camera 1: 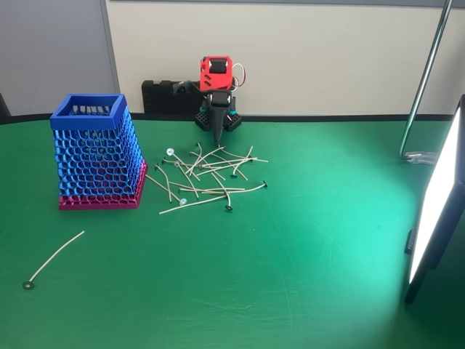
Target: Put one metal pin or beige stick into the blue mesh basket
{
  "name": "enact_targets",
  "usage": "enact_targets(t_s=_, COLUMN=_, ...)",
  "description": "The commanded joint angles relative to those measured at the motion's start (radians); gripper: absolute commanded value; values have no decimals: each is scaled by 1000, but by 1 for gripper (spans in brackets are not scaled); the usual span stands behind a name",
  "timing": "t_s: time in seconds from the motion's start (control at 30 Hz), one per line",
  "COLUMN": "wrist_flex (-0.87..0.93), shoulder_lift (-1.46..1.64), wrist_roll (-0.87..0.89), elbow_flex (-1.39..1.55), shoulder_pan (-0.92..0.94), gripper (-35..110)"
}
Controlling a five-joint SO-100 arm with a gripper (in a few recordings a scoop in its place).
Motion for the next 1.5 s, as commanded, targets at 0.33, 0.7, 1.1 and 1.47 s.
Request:
enact_targets(t_s=0.33, wrist_flex=-8, shoulder_lift=9, wrist_roll=8, elbow_flex=8, shoulder_pan=5, gripper=1)
enact_targets(t_s=0.7, wrist_flex=-15, shoulder_lift=9, wrist_roll=-5, elbow_flex=9, shoulder_pan=2, gripper=1)
enact_targets(t_s=1.1, wrist_flex=-63, shoulder_lift=9, wrist_roll=0, elbow_flex=25, shoulder_pan=2, gripper=1)
enact_targets(t_s=1.47, wrist_flex=-63, shoulder_lift=9, wrist_roll=0, elbow_flex=25, shoulder_pan=2, gripper=1)
